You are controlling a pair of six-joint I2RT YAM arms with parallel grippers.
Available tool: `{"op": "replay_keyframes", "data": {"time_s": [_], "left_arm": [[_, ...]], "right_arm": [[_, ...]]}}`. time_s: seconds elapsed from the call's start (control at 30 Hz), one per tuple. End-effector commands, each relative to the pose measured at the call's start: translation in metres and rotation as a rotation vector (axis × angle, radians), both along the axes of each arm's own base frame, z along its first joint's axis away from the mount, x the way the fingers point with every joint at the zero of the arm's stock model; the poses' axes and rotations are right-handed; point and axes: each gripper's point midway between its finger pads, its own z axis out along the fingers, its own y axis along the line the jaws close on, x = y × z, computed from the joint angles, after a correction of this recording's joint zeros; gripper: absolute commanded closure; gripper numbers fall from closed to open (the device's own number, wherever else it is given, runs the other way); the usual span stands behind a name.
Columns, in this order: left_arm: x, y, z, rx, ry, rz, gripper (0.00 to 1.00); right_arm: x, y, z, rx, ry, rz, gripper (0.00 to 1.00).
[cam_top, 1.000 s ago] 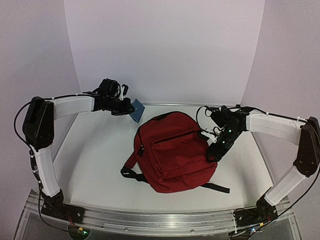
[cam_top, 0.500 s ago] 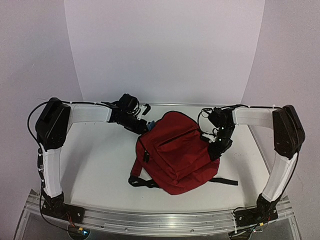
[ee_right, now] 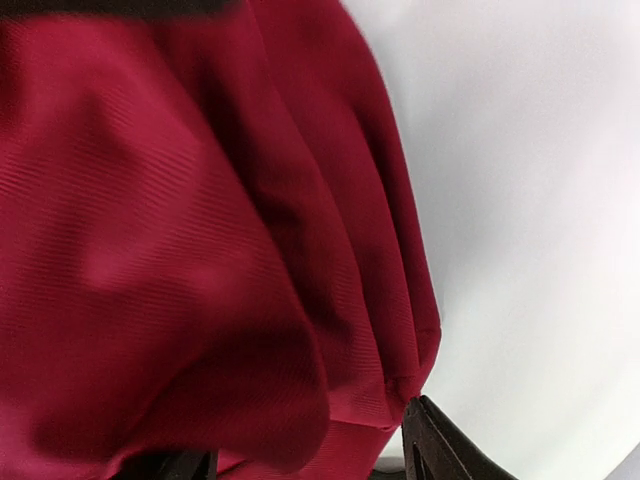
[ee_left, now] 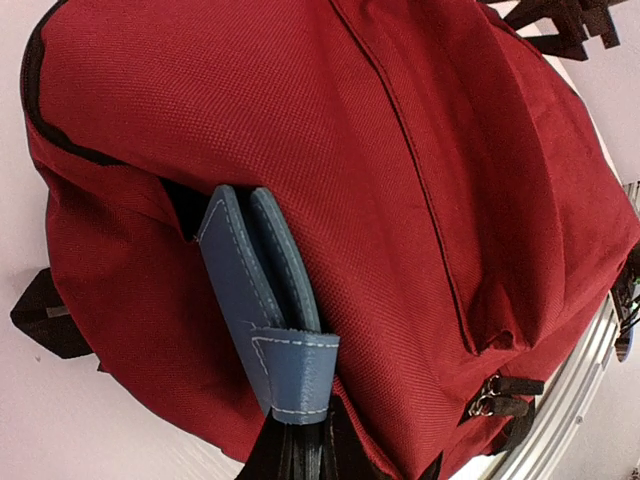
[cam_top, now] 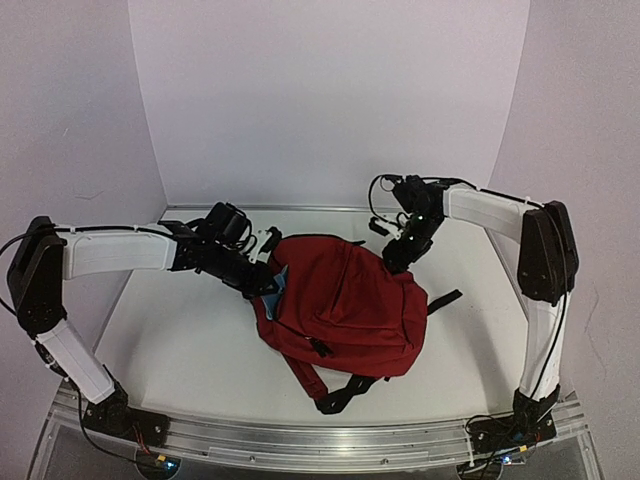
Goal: Pack the student bag
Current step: Adjust the student bag at the center of the board.
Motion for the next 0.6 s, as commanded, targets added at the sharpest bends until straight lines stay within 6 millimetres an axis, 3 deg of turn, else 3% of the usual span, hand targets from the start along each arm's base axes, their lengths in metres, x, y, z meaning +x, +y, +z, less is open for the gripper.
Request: {"op": "replay_keyframes", "data": {"time_s": [0.0, 0.13, 0.23, 0.33, 0.47, 0.57], "left_arm": [[-0.006, -0.013, 0.049, -0.119, -0.069, -0.006, 1.00], [0.005, 0.008, 0.067, -0.097, -0.124, 0.130, 1.00], [0.015, 0.024, 0.089, -0.093, -0.185, 0.234, 1.00], [0.020, 0.029, 0.103, -0.104, -0.207, 0.283, 1.00], [0.023, 0.023, 0.105, -0.119, -0.199, 0.282, 1.00], [0.026, 0.020, 0.108, -0.139, -0.196, 0.288, 1.00]], "right_arm": [[0.025, 0.042, 0.046, 0.088, -0.151, 0.016, 0.37], [0.044, 0.025, 0.090, 0.056, -0.285, -0.101, 0.38], [0.034, 0.023, 0.117, 0.137, -0.297, -0.191, 0.39], [0.011, 0.030, 0.127, 0.248, -0.246, -0.249, 0.40], [-0.026, 0.048, 0.112, 0.292, -0.158, -0.254, 0.41], [-0.040, 0.056, 0.098, 0.292, -0.133, -0.253, 0.42]]}}
